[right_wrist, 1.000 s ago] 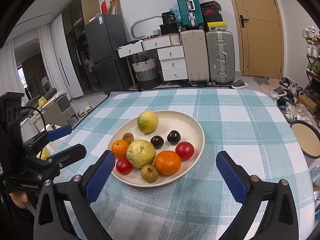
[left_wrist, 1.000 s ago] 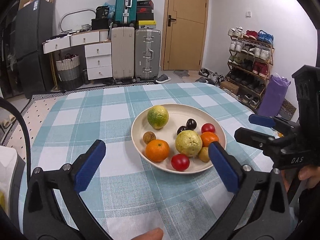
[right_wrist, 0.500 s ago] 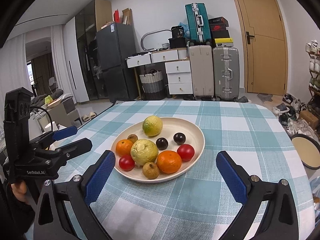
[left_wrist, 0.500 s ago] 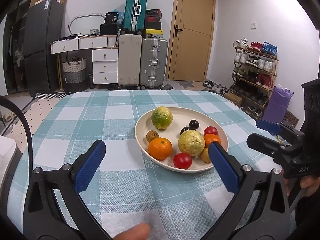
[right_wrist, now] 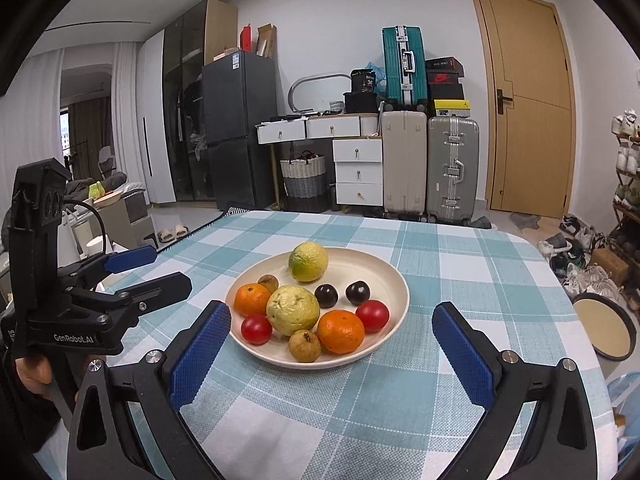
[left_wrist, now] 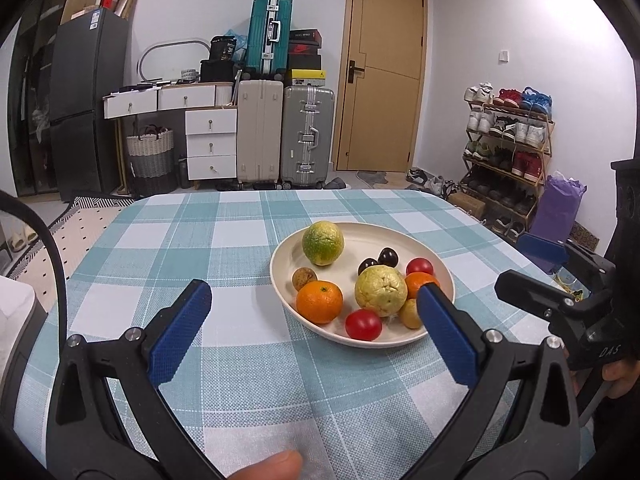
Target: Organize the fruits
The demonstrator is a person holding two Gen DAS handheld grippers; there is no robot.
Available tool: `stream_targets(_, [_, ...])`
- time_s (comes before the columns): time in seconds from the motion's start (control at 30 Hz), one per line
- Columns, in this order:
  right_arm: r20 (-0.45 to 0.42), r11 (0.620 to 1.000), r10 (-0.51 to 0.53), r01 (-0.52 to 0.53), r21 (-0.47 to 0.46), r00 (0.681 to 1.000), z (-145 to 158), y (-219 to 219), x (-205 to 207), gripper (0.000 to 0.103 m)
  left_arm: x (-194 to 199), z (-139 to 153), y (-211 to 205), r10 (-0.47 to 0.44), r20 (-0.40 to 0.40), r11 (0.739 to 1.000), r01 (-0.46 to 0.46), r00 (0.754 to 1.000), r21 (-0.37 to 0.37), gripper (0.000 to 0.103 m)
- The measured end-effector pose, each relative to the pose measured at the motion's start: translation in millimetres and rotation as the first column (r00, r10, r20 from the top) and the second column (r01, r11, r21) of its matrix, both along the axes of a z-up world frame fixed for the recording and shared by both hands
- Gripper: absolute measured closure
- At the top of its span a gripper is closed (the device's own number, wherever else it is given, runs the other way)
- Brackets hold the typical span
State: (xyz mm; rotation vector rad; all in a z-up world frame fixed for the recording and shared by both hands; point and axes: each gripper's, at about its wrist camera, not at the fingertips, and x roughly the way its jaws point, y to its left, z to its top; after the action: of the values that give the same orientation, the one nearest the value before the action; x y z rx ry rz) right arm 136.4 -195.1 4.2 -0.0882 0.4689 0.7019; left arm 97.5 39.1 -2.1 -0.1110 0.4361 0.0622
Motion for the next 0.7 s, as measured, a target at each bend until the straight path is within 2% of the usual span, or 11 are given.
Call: stream_targets(0.7, [-0.012,1.0,0.003,-0.003,0.019,1.0,-0.3,-3.2,3.8,0.0,-0.1,-0.8,0.2,0.002,-0.001,1.0,-0.002,1.0,-0.003,0.001])
